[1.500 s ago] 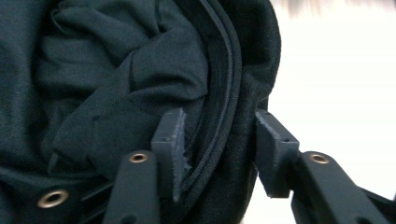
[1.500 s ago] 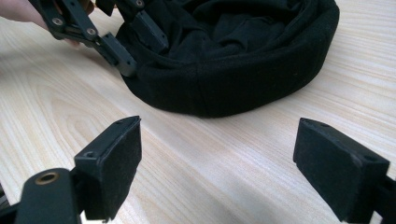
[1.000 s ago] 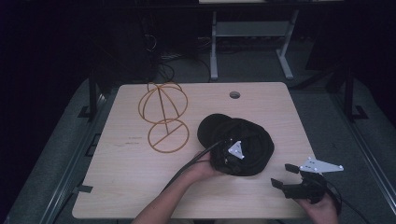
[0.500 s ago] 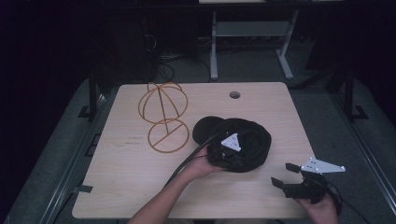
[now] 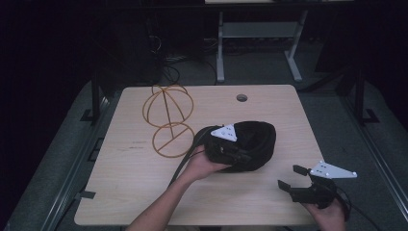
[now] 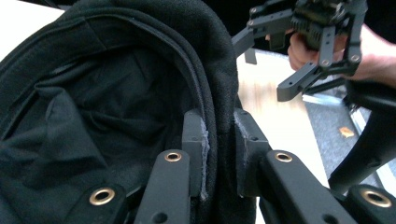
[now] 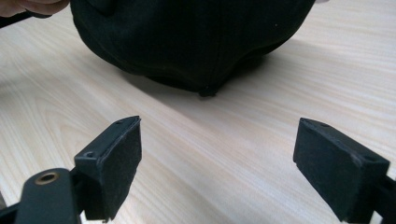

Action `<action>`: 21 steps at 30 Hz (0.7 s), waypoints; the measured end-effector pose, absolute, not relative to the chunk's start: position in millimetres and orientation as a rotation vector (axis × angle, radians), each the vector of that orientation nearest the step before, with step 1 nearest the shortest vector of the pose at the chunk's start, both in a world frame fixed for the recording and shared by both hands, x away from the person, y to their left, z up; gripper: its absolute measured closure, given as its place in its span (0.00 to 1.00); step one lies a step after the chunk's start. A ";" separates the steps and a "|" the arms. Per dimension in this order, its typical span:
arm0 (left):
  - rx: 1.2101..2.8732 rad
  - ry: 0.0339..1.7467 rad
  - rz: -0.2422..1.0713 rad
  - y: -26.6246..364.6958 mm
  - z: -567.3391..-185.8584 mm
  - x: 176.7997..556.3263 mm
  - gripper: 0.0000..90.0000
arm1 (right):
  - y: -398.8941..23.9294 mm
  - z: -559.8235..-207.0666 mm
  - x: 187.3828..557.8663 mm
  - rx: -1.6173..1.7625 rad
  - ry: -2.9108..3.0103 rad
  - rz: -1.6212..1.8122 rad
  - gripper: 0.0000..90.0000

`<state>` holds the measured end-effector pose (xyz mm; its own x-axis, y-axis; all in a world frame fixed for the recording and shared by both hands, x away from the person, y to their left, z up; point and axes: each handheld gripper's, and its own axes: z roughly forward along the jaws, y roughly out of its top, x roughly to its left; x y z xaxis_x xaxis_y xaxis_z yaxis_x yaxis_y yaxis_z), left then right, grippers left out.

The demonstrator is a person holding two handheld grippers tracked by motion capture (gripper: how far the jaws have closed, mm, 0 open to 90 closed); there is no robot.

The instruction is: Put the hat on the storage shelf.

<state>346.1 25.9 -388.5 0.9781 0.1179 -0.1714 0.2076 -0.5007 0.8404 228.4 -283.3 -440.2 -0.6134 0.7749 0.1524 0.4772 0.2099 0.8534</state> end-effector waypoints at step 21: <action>1.931 0.228 -0.190 42.1 -360.4 347.6 0.85 | -271.3 -425.7 231.0 1.131 2.112 1.484 0.17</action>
<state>347.6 42.1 -360.4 0.9684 0.0681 -0.2399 0.2483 -0.3552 0.9012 231.0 -271.3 -425.7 -0.6345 0.7532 0.1737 0.4188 0.1460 0.8963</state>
